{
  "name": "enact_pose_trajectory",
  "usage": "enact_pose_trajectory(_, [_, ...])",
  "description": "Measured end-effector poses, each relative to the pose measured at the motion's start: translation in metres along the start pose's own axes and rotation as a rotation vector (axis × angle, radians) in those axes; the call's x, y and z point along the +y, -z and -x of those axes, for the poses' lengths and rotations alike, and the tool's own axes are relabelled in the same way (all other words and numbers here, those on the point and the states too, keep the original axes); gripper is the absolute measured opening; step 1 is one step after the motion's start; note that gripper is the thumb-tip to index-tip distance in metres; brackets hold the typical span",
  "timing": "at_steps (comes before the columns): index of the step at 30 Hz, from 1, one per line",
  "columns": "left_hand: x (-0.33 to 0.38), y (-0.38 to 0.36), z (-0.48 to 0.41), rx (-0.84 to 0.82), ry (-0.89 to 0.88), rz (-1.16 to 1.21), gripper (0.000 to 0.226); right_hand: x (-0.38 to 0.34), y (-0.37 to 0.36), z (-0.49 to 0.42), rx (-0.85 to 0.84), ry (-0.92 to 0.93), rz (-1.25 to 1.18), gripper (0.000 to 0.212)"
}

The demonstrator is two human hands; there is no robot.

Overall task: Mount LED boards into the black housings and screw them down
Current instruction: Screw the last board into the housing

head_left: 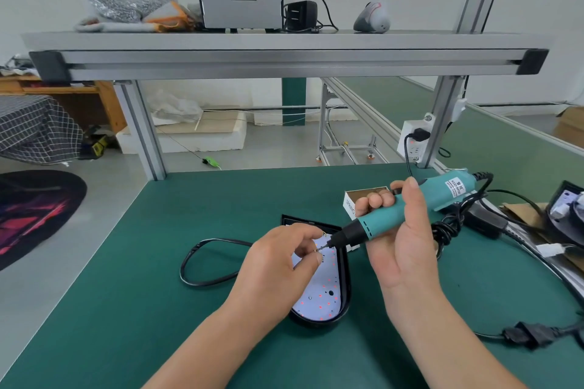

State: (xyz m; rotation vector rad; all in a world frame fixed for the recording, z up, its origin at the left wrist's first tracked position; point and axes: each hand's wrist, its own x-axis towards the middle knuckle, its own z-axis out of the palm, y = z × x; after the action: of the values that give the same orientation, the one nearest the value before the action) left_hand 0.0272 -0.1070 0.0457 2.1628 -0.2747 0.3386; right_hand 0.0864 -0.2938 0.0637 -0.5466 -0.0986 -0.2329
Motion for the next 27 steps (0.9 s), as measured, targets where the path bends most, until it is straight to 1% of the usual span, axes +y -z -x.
enact_pose_trajectory(7, [-0.003,0.002,0.000,-0.024,-0.032,0.006,0.041,-0.003,0.000,-0.002,0.036,0.005,-0.032,0.020])
enact_pose_trajectory(9, [-0.001,0.004,0.001,-0.034,-0.065,-0.018,0.047,-0.004,0.000,-0.002,0.044,0.006,-0.038,0.020])
enact_pose_trajectory(11, [-0.001,0.008,-0.001,0.006,-0.089,-0.065,0.051,-0.005,0.000,-0.002,0.048,0.006,-0.047,0.020])
enact_pose_trajectory(12, [-0.003,0.010,-0.004,0.053,-0.061,-0.096,0.052,-0.005,0.000,-0.003,0.050,0.006,-0.049,0.020])
enact_pose_trajectory(14, [-0.009,0.018,-0.011,0.129,0.102,-0.145,0.054,-0.006,0.001,-0.004,0.049,0.010,-0.048,0.020])
enact_pose_trajectory(16, [-0.015,0.023,-0.017,0.084,0.294,-0.186,0.055,-0.007,0.003,-0.006,0.052,0.026,-0.041,0.020])
enact_pose_trajectory(17, [-0.017,0.022,-0.018,0.036,0.350,-0.188,0.058,-0.006,0.004,-0.007,0.049,0.032,-0.035,0.020])
enact_pose_trajectory(19, [-0.018,0.017,-0.016,-0.054,0.410,-0.147,0.064,-0.005,0.006,-0.008,0.037,0.033,-0.021,0.020])
enact_pose_trajectory(20, [-0.017,0.014,-0.014,-0.090,0.426,-0.126,0.062,-0.004,0.007,-0.009,0.030,0.032,-0.012,0.021])
enact_pose_trajectory(23, [-0.018,0.005,-0.013,-0.146,0.469,-0.025,0.029,-0.001,0.009,-0.011,0.013,0.035,0.020,0.020])
enact_pose_trajectory(24, [-0.020,0.002,-0.012,-0.152,0.484,0.020,0.023,0.000,0.010,-0.012,0.008,0.038,0.029,0.019])
enact_pose_trajectory(25, [-0.021,0.000,-0.011,-0.156,0.496,0.062,0.023,0.001,0.010,-0.013,0.003,0.041,0.036,0.018])
enact_pose_trajectory(27, [-0.022,-0.004,-0.009,-0.166,0.515,0.147,0.029,0.004,0.009,-0.015,-0.010,0.046,0.053,0.017])
